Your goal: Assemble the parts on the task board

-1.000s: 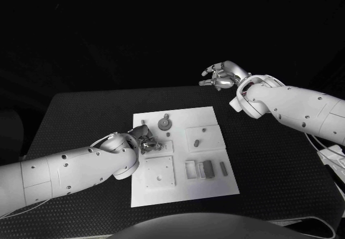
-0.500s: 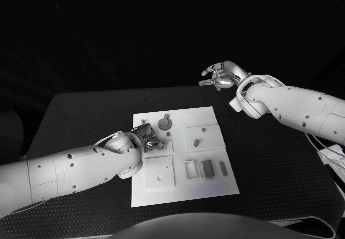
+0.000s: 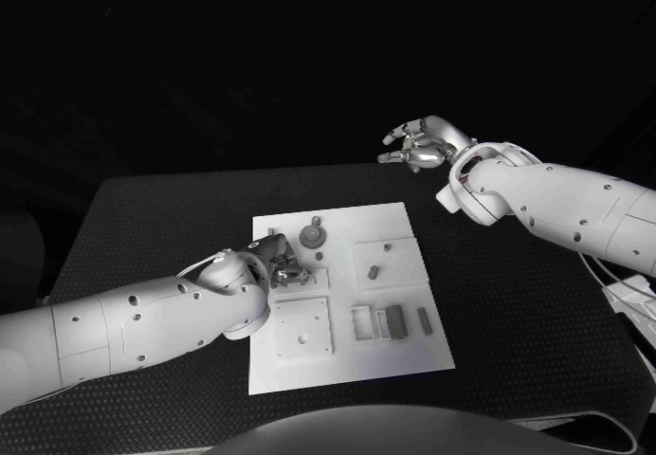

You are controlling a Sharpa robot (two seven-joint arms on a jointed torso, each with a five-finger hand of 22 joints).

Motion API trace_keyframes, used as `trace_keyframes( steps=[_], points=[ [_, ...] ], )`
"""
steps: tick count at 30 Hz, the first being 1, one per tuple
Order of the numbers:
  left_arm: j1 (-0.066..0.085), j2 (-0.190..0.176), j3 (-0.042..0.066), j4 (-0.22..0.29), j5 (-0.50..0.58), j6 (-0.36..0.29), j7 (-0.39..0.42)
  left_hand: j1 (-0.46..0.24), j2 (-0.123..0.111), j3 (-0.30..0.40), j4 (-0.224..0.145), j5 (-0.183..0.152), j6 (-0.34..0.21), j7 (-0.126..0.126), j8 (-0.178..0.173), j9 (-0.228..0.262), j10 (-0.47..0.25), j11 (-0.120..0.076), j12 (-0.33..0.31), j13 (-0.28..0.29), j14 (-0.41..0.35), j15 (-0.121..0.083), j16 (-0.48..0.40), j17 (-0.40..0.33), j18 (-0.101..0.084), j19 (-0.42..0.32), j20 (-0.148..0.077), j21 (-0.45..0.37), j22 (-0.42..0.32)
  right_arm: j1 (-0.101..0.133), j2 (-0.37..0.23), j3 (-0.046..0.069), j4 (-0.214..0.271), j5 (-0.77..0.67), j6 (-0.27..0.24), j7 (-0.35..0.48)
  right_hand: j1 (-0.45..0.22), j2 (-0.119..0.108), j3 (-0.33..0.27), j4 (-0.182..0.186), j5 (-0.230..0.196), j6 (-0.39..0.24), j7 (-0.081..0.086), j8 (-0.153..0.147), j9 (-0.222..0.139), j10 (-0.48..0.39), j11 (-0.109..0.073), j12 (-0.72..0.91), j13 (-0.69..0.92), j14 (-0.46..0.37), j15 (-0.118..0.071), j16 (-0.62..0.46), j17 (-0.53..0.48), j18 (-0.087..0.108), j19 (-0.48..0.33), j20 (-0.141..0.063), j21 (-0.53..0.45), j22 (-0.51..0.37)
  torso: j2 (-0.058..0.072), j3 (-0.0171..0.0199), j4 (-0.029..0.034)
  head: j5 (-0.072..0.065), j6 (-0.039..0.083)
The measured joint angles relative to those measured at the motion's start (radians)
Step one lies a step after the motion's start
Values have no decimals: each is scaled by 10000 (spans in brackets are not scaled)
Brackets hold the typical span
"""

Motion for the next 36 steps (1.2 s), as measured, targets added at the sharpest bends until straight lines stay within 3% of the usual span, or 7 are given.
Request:
trace_keyframes(
  steps=[12, 17, 19, 24, 31, 36],
  points=[
    [0, -39, 0, -66, -34, 45, -47, 8, -9, 262, 226, -54, 0, 0, 26, -12, 12, 18, 0, 1, 7, -7, 0, -9, 0, 0, 0, 0, -1, 0, 11, 3, -11, 0, 4, -3, -38, -38, 0, 0, 0, 0, 0, 0, 0, 0, 0, 0, 0, 0, 0, 0, 0, 0, 0, 0, 0, -1, 2, -9, 7, 15, -25],
    [0, -42, 2, -66, -16, 83, -47, -93, -337, 556, 280, -77, 0, 0, 58, -20, 30, -9, 0, -9, 24, -24, -1, -9, 0, 38, -36, 0, -1, 0, 13, 3, -13, 0, 7, -3, -38, -38, 0, 0, 0, -1, 0, 0, 1, 0, 0, 0, -9, 0, 0, 0, 0, 1, 0, 0, 0, -1, 2, -9, 7, 17, -40],
    [0, -44, 2, -66, -3, 106, -46, -146, -390, 399, 200, 122, 0, 0, 91, -18, 10, -30, 0, -9, 25, -25, 0, -9, 0, 39, -37, 0, -1, 0, 13, 3, -13, 0, 9, -4, -38, -38, 0, 0, 0, -1, 0, 0, 1, 0, 0, 0, -8, 0, 0, 0, 1, 1, 0, 0, 0, -1, 2, -9, 7, 17, -45],
    [1, -44, 2, -66, 37, 141, -37, -370, -535, 99, 373, 201, 0, -1, 123, -12, -41, -111, 0, -9, 63, -63, 0, -8, 1, 41, -39, 0, -1, 0, 13, 0, -13, 0, 13, -5, -38, -38, 0, 0, 0, -1, 1, 0, 1, 0, 0, 0, -8, 0, 0, 0, 1, 0, 0, 0, 0, -2, 2, -9, 6, 16, -56],
    [1, -46, 1, -84, 78, 156, -34, -603, -768, 68, 853, -224, -1, -1, 123, -18, -37, -186, 0, -9, 79, -79, 0, -18, 1, 56, -55, -40, -1, 0, 13, 0, -16, 0, 17, -6, -38, -38, 0, 0, 0, -1, 1, 0, 1, 0, 0, 0, -8, 0, 0, 0, 1, 2, 0, 0, 0, -3, 1, -4, 2, 15, -54],
    [1, -55, 0, -98, 112, 157, -32, -653, -818, 85, 1056, -290, -12, -12, 122, -21, -37, -186, 0, -8, 79, -79, 0, -18, 1, 56, -54, -79, -1, 0, 15, 3, -16, 0, 18, -6, -38, -38, 0, 0, 0, -1, 1, 0, 1, 0, 0, 0, -7, 0, 0, 0, 1, 1, 0, 0, 0, -3, 0, -3, 3, 19, -44]
  ],
)
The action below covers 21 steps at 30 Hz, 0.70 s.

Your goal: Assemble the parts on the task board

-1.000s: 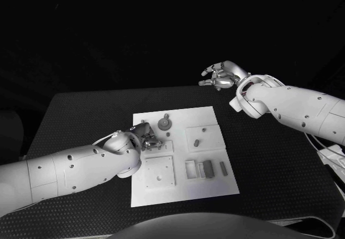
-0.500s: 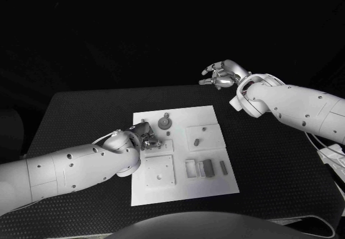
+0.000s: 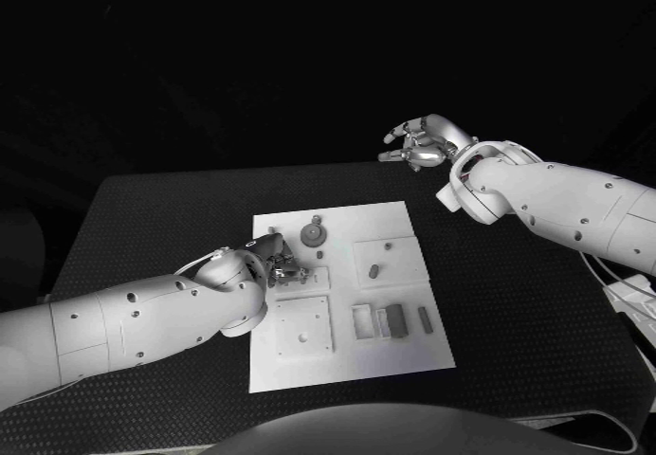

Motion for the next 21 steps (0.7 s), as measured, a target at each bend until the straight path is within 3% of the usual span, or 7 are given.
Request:
trace_keyframes(
  steps=[12, 18, 19, 21],
  points=[
    [0, -43, 0, 12, 57, 24, 13, -44, -124, -2, 108, 0, -17, -17, 0, 1, 0, 0, 0, 1, 0, 0, 0, 1, 0, 0, 1, 0, 0, 0, 4, -3, 0, 0, 5, 0, 0, 0, 0, 0, 0, 0, 0, 0, 0, 0, 0, 0, 0, 0, 0, 0, 0, 0, 0, 0, 0, -1, 0, -6, 2, 1, -13],
    [-1, -45, 3, 27, 143, 30, 32, -132, -302, -54, 516, 7, -24, -24, 0, 2, -40, 39, 0, 1, 0, 0, 0, 1, 1, 0, 1, 0, 0, 0, 9, -3, -4, 0, 6, 0, -32, -32, 0, 0, 0, 0, 0, 0, 0, 0, 0, 0, -9, 0, 0, 0, 0, 0, 0, 0, 0, -1, 0, -9, 4, 1, -14],
    [-1, -46, 3, 27, 154, 30, 35, -206, -229, -390, 418, 353, -52, -11, 0, 21, -40, 39, 0, 7, -17, 11, 0, 1, 0, -1, 1, 0, -1, 0, 11, -3, -5, 0, 7, 0, -40, -40, 0, 0, 0, 0, 0, 0, 1, 0, 0, 0, -8, 0, 0, 0, 0, 0, 0, 0, 0, -1, 0, -9, 4, 1, -12],
    [-1, -48, 3, 27, 178, 30, 43, -355, -81, -858, 273, 654, -102, -29, 0, 51, -40, 39, 0, 18, -80, 7, 0, 1, 0, -24, -22, 1, 1, 0, 13, -2, -7, 0, 7, 0, -40, -40, 0, 0, 0, 0, 0, 0, -9, 0, 0, 0, -8, 0, 0, 0, 0, 0, 0, 0, 0, -1, 1, -9, 4, 1, -6]
  ],
)
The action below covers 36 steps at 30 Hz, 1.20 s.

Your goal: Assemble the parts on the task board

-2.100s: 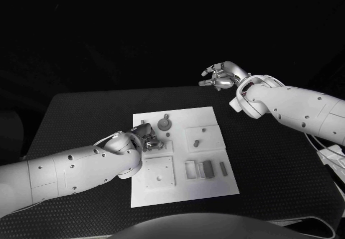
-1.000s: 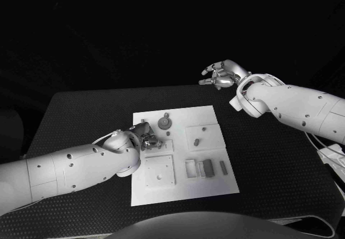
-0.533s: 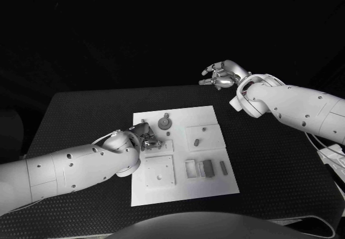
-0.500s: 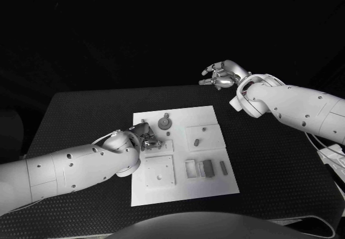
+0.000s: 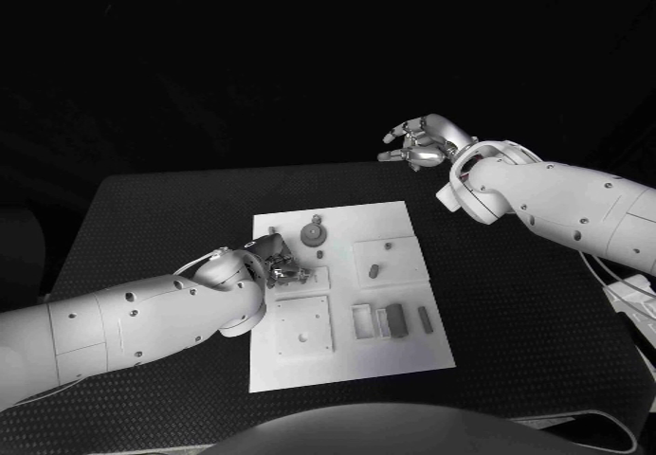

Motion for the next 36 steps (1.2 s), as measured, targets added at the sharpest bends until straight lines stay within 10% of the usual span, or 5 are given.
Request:
trace_keyframes(
  steps=[19, 29, 36],
  points=[
    [7, -23, 6, -17, 127, 45, 46, -220, 169, -506, 116, 114, 0, 0, 0, 3, -36, 36, 0, -1, -34, -34, 0, 1, -1, -16, -16, -105, 1, 0, -1, -1, -1, 0, 4, 0, 0, 0, 0, 0, 0, 0, 0, 0, 0, 0, 0, 0, 2, 0, 0, 0, -10, 0, 0, 0, 0, -1, 1, 11, -5, 8, 7],
    [-1, -113, 6, 65, 294, 46, 103, 20, 896, -1106, -866, 2232, 0, 0, 0, -38, -35, 36, 0, -2, -34, -34, 0, -10, 0, -16, -15, -125, -1, -1, -4, 1, -10, 0, 13, 0, 0, 0, 28, 28, 0, -1, 0, 0, 0, 0, 0, 0, -7, 0, 0, 0, -9, 0, 0, 0, 0, -1, 1, 10, -6, 3, 8],
    [-1, -170, 8, 115, 431, 41, 160, -102, 1176, -1074, -1249, 3076, 0, 0, 0, -50, -35, 36, 40, -3, -34, -34, 0, -10, -1, -16, -15, -124, -1, -4, -4, 0, -13, 0, 18, -2, 0, 0, 28, 28, 0, 0, 0, 0, 1, 0, 0, 0, -6, 0, 0, 0, -9, 0, 0, 1, 0, -1, 1, -1, -1, -5, 5]
  ],
)
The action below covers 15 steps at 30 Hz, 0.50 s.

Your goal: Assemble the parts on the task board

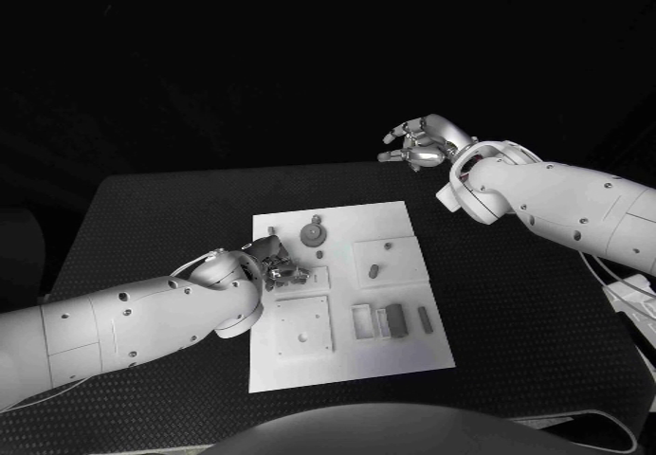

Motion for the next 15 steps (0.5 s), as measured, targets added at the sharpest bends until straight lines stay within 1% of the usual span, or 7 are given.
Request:
trace_keyframes(
  steps=[3, 12, 15],
  points=[
    [0, -9, 1, 18, 58, -1, 20, -31, 31, -11, -12, 127, 0, 0, 0, 0, 0, 0, 0, -1, 0, 0, 0, 0, 0, 0, 0, 0, 0, -2, 0, 0, -1, 0, 3, -1, 0, 0, 0, 0, 0, 0, 0, 0, 0, 0, 0, 0, 0, 0, 0, 0, 0, 1, 0, 0, 0, 0, 0, 0, 1, 0, -5],
    [-1, -40, 20, 27, 175, -7, 63, -80, 79, 17, -41, 127, 0, 0, 39, -8, 0, 0, 0, -1, 0, 0, 40, 1, 1, 0, 0, 1, 0, -6, 0, 0, -3, 0, 11, -5, 0, 0, 0, 0, 0, 0, 0, 0, -9, 0, 0, 0, 1, 0, 0, 0, 1, 0, 0, 0, 0, 0, 1, 1, 1, 8, -5],
    [-1, -39, 28, 26, 204, -7, 72, -45, 175, 58, -124, 126, 0, 0, 39, -8, 0, 0, 0, -1, 0, 0, 40, 1, 0, 0, 1, 1, 0, -8, 0, 0, -1, 0, 13, -5, 0, 0, 0, 0, 0, 0, 0, 0, -9, 0, 0, 0, 1, 0, 0, 0, 1, 0, 0, 0, 0, 0, 1, 4, 1, 9, -5]
  ],
)
